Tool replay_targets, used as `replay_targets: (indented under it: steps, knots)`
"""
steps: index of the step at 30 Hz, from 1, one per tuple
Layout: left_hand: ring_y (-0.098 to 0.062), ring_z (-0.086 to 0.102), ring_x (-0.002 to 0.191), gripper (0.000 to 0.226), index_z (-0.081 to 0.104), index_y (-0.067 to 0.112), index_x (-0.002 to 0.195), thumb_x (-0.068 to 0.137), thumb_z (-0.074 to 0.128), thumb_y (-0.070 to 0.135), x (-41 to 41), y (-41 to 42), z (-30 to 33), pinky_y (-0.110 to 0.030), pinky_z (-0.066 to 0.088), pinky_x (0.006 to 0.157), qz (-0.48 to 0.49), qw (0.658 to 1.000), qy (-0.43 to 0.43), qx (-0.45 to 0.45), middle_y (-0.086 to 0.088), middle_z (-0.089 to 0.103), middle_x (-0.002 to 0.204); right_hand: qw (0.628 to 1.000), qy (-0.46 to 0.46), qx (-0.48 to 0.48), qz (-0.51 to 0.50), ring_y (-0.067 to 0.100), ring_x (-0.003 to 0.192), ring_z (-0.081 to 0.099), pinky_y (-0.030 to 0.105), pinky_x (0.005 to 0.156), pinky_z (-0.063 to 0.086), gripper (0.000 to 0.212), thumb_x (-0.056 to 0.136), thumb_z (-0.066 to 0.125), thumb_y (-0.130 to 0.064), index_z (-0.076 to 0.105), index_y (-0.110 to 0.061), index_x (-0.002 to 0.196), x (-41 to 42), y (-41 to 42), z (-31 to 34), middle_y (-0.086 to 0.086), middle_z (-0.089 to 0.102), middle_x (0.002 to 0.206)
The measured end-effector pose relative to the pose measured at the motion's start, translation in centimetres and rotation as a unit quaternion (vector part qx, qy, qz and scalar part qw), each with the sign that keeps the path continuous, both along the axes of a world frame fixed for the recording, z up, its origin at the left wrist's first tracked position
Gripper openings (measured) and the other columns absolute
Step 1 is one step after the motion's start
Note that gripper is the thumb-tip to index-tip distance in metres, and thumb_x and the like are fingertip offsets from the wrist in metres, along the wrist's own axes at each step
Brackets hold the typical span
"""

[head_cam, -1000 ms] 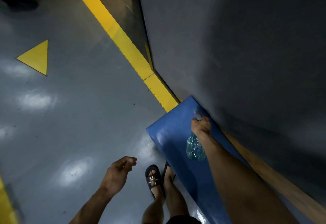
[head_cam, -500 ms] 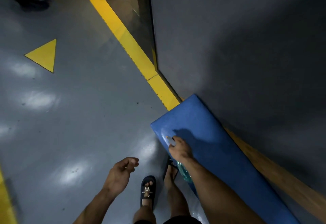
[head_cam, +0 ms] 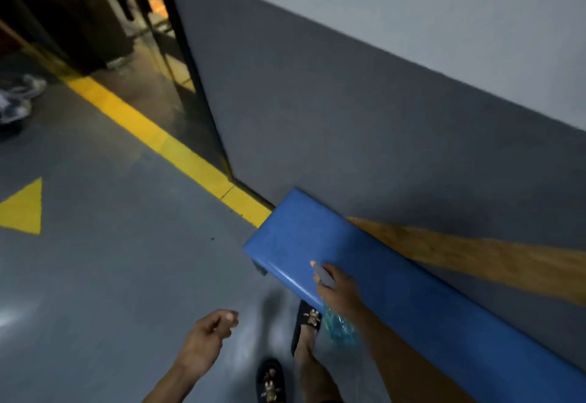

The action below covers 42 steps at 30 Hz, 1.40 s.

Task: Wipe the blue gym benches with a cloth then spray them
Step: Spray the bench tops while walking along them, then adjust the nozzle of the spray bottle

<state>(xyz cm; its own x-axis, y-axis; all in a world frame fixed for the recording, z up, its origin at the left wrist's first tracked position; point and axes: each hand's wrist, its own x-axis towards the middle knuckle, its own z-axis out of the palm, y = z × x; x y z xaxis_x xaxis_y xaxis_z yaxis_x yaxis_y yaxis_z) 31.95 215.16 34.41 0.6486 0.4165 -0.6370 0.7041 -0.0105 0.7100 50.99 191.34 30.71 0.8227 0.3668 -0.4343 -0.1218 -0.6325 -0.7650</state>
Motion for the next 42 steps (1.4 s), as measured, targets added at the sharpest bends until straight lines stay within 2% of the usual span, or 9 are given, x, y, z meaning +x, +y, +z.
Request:
replay_targets:
  steps: [6, 11, 14, 16, 21, 25, 28, 37, 42]
  knots:
    - [-0.015, 0.063, 0.080, 0.015, 0.070, 0.008, 0.093, 0.096, 0.058, 0.016, 4.3, -7.5, 5.8, -0.010, 0.046, 0.062, -0.170, 0.982, -0.085, 0.000, -0.007, 0.072, 0.087, 0.988, -0.014, 0.114, -0.099, 0.018, 0.067, 0.062, 0.031, 0.061, 0.051, 0.023, 0.072, 0.060, -0.010, 0.066, 0.001, 0.092, -4.2, -9.9, 9.1, 0.017, 0.065, 0.081]
    - [-0.007, 0.063, 0.077, 0.017, 0.070, 0.012, 0.093, 0.098, 0.056, 0.021, 9.7, -19.0, 13.1, -0.019, 0.045, 0.068, -0.319, 0.931, -0.178, -0.022, -0.001, 0.072, 0.078, 0.982, -0.028, 0.146, -0.117, 0.016, 0.085, 0.068, 0.030, 0.078, 0.049, 0.016, 0.071, 0.066, -0.009, 0.071, -0.006, 0.086, -8.5, -19.2, 15.6, 0.010, 0.072, 0.090]
    - [-0.006, 0.061, 0.072, 0.024, 0.068, 0.009, 0.093, 0.099, 0.053, 0.027, 10.7, -27.8, 17.4, -0.023, 0.046, 0.068, -0.403, 0.886, -0.226, -0.040, 0.000, 0.068, 0.073, 0.972, -0.032, 0.171, -0.160, 0.013, 0.089, 0.066, 0.023, 0.077, 0.048, 0.017, 0.077, 0.064, 0.001, 0.070, 0.002, 0.093, -11.4, -25.7, 19.1, 0.014, 0.071, 0.096]
    - [-0.009, 0.059, 0.067, 0.034, 0.067, 0.007, 0.086, 0.097, 0.053, 0.036, 10.2, -33.9, 19.6, -0.023, 0.044, 0.065, -0.456, 0.854, -0.246, -0.046, 0.000, 0.064, 0.068, 0.965, -0.035, 0.180, -0.186, 0.012, 0.088, 0.064, 0.023, 0.076, 0.047, 0.018, 0.080, 0.063, 0.000, 0.071, -0.003, 0.096, -13.7, -30.5, 21.2, 0.013, 0.071, 0.097]
    - [-0.012, 0.054, 0.059, 0.043, 0.058, 0.022, 0.063, 0.097, 0.050, 0.045, 6.1, -49.0, 22.2, -0.024, 0.041, 0.060, -0.552, 0.790, -0.265, -0.034, 0.000, 0.057, 0.058, 0.957, -0.087, 0.159, -0.224, 0.018, 0.083, 0.062, 0.031, 0.072, 0.042, 0.016, 0.077, 0.067, -0.011, 0.072, -0.012, 0.091, -19.9, -44.0, 24.1, 0.010, 0.072, 0.095]
    - [-0.015, 0.050, 0.058, 0.047, 0.058, 0.012, 0.071, 0.101, 0.043, 0.045, 1.8, -61.7, 23.8, -0.025, 0.041, 0.059, -0.606, 0.754, -0.239, -0.084, 0.002, 0.056, 0.056, 0.936, -0.123, 0.158, -0.288, 0.014, 0.074, 0.054, 0.030, 0.065, 0.039, 0.018, 0.074, 0.069, -0.012, 0.067, -0.009, 0.092, -26.2, -55.0, 25.6, 0.013, 0.067, 0.085]
    - [-0.015, 0.049, 0.059, 0.050, 0.055, 0.011, 0.072, 0.101, 0.040, 0.049, -1.3, -70.1, 24.6, -0.024, 0.043, 0.061, -0.646, 0.722, -0.221, -0.113, 0.004, 0.057, 0.058, 0.921, -0.133, 0.159, -0.331, 0.013, 0.068, 0.050, 0.029, 0.062, 0.037, 0.013, 0.077, 0.070, -0.009, 0.065, -0.010, 0.088, -30.7, -62.5, 26.7, 0.002, 0.056, 0.075]
    - [-0.015, 0.048, 0.066, 0.040, 0.052, 0.009, 0.080, 0.100, 0.046, 0.043, -5.4, -91.2, 26.0, -0.028, 0.042, 0.065, -0.771, 0.576, -0.242, -0.126, -0.001, 0.058, 0.071, 0.872, -0.140, 0.195, -0.427, 0.008, 0.066, 0.053, 0.023, 0.060, 0.040, 0.019, 0.077, 0.067, 0.002, 0.065, -0.017, 0.082, -39.8, -80.9, 28.8, -0.008, 0.062, 0.071]
    - [-0.015, 0.049, 0.065, 0.035, 0.059, 0.009, 0.085, 0.099, 0.053, 0.041, -5.0, -101.9, 25.5, -0.034, 0.040, 0.063, -0.825, 0.474, -0.283, -0.121, -0.005, 0.064, 0.077, 0.849, -0.120, 0.193, -0.477, 0.016, 0.067, 0.050, 0.029, 0.059, 0.036, 0.014, 0.072, 0.068, -0.006, 0.064, -0.008, 0.086, -42.0, -89.8, 28.0, 0.005, 0.062, 0.077]
